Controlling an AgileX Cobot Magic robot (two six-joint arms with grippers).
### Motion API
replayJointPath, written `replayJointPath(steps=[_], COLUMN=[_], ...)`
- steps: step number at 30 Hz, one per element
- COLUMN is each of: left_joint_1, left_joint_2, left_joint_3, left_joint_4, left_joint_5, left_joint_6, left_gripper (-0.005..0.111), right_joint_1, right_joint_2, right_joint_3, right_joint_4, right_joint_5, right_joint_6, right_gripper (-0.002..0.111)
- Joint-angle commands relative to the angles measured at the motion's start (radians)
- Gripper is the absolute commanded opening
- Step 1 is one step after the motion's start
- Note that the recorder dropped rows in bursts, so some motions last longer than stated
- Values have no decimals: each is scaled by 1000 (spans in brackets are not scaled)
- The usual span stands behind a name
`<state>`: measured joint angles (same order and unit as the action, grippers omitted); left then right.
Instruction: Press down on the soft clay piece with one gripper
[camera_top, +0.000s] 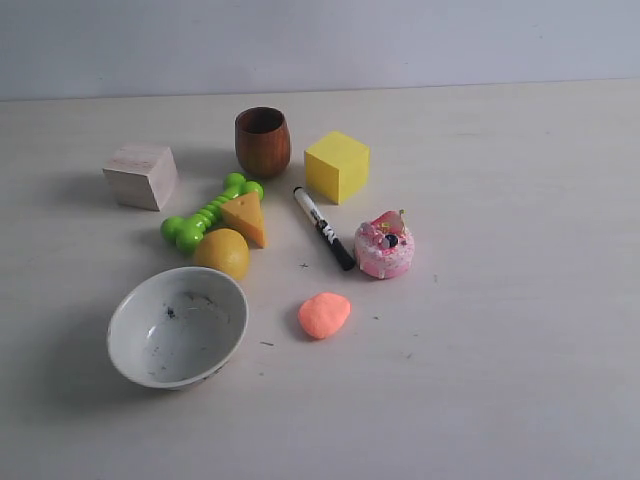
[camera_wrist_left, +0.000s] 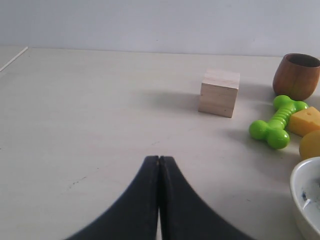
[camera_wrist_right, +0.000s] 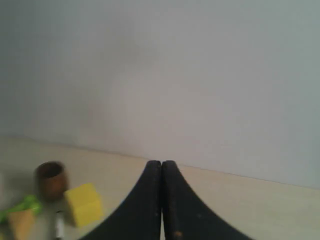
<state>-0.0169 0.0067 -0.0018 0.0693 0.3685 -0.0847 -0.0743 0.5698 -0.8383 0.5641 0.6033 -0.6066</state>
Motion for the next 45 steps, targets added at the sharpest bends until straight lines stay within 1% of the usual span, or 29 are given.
replayJointPath(steps=[1,4,7,10,14,22,28,31,33,38,39,42,45], left_joint_1=[-5,-5,-5,-5,-5,-5,-5,-5,-5,-5,-5,-5,-5], left_joint_2=[-7,-7,-7,-7,-7,-7,-7,-7,-7,-7,-7,-7,-7], left_joint_3=[2,2,2,2,2,2,2,2,2,2,2,2,2], left_joint_4=[-2,-2,-2,-2,-2,-2,-2,-2,-2,-2,-2,-2,-2], left_joint_5=[-11,-11,-11,-11,-11,-11,-11,-11,-11,-11,-11,-11,-11], left_joint_6=[4,4,4,4,4,4,4,4,4,4,4,4,4], left_gripper=[0,0,0,0,0,0,0,0,0,0,0,0,0], right_joint_1=[4,9,66,150,282,569,737,773,778,778,778,778,778], right_joint_2=[181,274,344,399,479,688,896,990,1042,1113,1119,1119,1121], right_joint_3=[-139,-183,-195,-195,-195,-195,-269,-340,-384,-417,-417,-417,-417], right_joint_4=[317,319,317,260,84,-164,-360,-448,-476,-460,-424,-406,-323], right_joint_5=[262,316,319,308,268,212,264,324,370,407,409,420,412], right_joint_6=[-265,-261,-265,-263,-123,133,326,398,457,747,802,791,791], right_gripper=[0,0,0,0,0,0,0,0,0,0,0,0,0])
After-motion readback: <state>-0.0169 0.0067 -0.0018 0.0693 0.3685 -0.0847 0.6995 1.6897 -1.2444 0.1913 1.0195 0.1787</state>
